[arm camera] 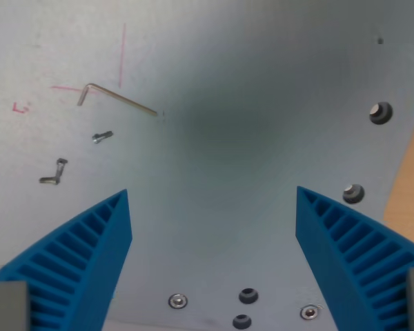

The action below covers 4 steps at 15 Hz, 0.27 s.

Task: Move in gripper positive y

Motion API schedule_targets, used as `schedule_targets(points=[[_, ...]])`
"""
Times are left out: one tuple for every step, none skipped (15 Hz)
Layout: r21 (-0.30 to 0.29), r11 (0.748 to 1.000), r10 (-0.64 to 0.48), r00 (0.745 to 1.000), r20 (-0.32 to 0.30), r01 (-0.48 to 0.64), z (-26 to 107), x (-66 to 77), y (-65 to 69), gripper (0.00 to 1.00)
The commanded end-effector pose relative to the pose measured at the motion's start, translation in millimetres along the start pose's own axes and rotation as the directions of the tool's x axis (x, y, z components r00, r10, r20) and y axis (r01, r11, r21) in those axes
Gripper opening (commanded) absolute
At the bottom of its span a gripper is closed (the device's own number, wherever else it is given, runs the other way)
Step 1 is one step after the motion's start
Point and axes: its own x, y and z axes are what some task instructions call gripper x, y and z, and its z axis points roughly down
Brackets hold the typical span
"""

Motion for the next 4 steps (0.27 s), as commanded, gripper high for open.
schedule_targets(points=[[0.020,1.000,-0.020,1.000,0.006,0.020,-0.6,4.8,17.3,1.00],[0.020,1.000,-0.020,1.000,0.006,0.020,-0.5,4.9,22.3,1.00],[0.020,1.000,-0.020,1.000,0.006,0.020,-0.4,5.0,27.3,1.00],[0.020,1.000,-0.020,1.000,0.006,0.020,-0.3,5.1,32.3,1.00]])
